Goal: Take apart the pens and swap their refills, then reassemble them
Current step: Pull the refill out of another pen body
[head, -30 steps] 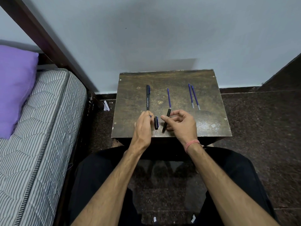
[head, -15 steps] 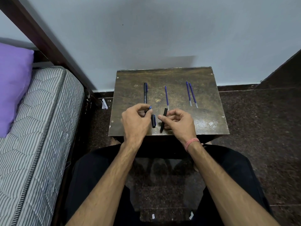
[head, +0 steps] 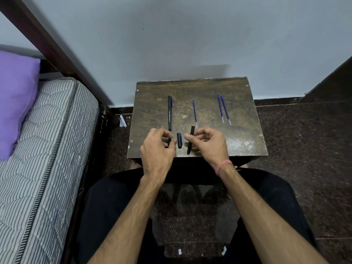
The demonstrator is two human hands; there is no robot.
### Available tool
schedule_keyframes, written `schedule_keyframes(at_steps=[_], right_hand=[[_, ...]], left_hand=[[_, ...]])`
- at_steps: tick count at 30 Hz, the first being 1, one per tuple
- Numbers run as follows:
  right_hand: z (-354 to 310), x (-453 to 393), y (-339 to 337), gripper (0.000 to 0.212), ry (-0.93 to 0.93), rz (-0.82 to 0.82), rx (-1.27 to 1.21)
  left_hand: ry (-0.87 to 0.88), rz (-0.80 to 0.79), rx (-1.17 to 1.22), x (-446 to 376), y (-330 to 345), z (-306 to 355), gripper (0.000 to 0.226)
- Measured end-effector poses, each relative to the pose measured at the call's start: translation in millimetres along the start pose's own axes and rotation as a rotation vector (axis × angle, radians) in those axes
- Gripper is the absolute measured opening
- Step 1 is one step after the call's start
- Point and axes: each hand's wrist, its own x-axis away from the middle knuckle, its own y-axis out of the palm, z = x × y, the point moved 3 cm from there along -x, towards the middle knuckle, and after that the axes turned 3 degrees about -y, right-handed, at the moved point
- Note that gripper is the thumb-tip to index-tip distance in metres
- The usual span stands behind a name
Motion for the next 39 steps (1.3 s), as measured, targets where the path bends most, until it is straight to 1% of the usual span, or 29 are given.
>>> schedule_keyframes(at_steps=[11,14,18,20,22,24,26,29,32,36,37,39], right_hand=[[2,-1,1,0.033,-0.001,-0.006,0.005],[2,-1,1,0.033,0.004,-0.004,-0.012],[1,0,1,0.038,0.009,-0.014,-0.032],[0,-1,1,0.040,0.030,-0.029,-0.081],[-2,-1,1,0.042,0.056,-0.049,-0.143],[-5,-1,1,0.043,0.061,-0.056,-0.199],[-6,-1,1,0.035,0.051,-0.056,-0.235],[-7,1,1,0.025,0.034,-0.027,-0.253],[-11,2,0,0.023,0.026,0.021,-0.274],[-15,5,5,0.027,0.060,0.016,-0.346],[-15,7,8,0.028,0.067,0.018,-0.359],[-16,12,14,0.027,0.071,0.012,-0.388]], left_hand=[[-0.017,0.024,0.101,0,3,-11,0.027],[-0.027,0.032,0.136,0,3,-13,0.024],[-0.053,0.068,0.213,3,3,-15,0.014],[-0.029,0.065,0.255,6,4,-16,0.013],[0.052,0.014,0.251,8,7,-14,0.013],[0.135,-0.050,0.217,10,11,-10,0.018],[0.165,-0.080,0.209,9,16,-6,0.024],[0.156,-0.080,0.226,7,21,-2,0.030],[0.172,-0.089,0.235,7,22,0,0.036],[0.158,-0.087,0.241,10,21,4,0.048],[0.137,-0.072,0.239,11,21,5,0.047],[0.085,-0.030,0.230,12,21,6,0.036]])
